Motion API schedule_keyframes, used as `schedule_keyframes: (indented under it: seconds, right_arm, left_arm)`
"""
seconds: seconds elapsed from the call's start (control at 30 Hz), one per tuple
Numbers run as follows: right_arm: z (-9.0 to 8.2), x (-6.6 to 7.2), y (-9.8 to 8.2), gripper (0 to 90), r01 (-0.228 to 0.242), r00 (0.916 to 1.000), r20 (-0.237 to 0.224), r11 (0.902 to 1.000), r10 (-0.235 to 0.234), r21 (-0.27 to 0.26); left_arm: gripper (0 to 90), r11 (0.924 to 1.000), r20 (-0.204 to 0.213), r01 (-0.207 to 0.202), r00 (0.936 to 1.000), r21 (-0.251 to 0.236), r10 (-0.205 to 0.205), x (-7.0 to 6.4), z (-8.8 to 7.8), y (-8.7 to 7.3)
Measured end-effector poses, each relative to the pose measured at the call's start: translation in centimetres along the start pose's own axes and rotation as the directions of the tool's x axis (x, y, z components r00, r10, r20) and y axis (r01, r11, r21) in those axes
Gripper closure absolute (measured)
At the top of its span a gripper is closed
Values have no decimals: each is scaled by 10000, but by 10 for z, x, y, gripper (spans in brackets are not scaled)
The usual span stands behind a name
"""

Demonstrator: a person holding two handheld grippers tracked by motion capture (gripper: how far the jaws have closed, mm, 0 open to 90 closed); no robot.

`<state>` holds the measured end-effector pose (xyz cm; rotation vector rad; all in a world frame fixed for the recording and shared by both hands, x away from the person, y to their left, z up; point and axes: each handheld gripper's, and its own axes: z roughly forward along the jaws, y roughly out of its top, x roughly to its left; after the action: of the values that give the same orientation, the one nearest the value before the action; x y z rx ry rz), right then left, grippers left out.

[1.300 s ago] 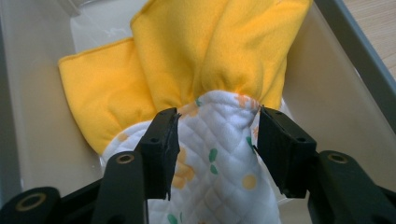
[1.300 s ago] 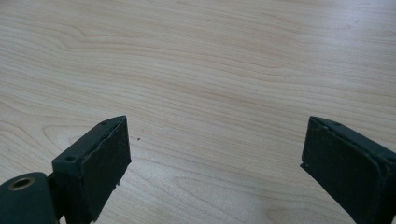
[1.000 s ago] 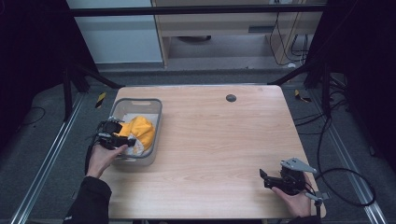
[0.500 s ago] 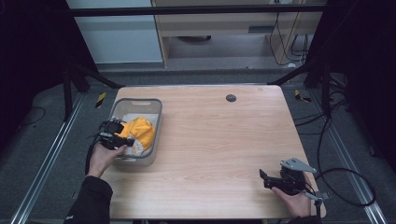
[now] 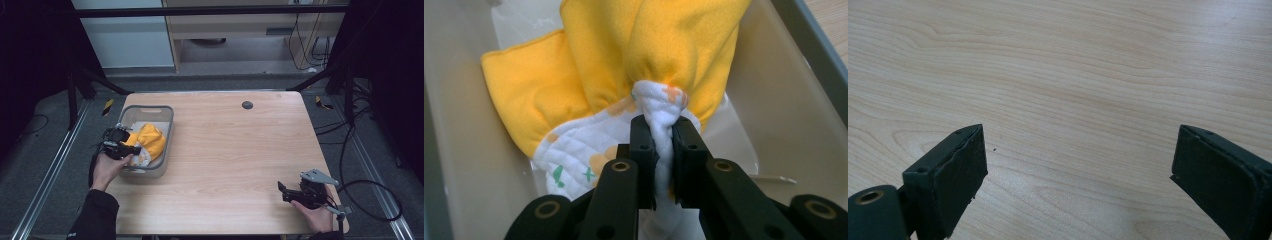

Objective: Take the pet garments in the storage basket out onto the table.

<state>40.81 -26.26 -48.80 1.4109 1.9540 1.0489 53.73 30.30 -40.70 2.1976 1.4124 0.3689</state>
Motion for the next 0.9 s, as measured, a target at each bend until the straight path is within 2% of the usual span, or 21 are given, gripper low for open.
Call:
schedule_keyframes:
  seconds: [0.3,0.6,0.9]
  right_arm:
    - [0,0,0,75,0,10000,-2,10000,0,4]
    - [-1,0,0,74,-119,9999,-42,9999,119,1]
    - [0,0,0,73,-35,10000,-7,10000,35,-37]
  left_arm:
    - [819,9991,-100,-82,9999,-417,78,-1,-21,7]
    - [820,9957,-212,-77,9998,-927,57,0,-41,10]
    - [822,9917,-241,-262,9994,-1259,234,-3,-62,14]
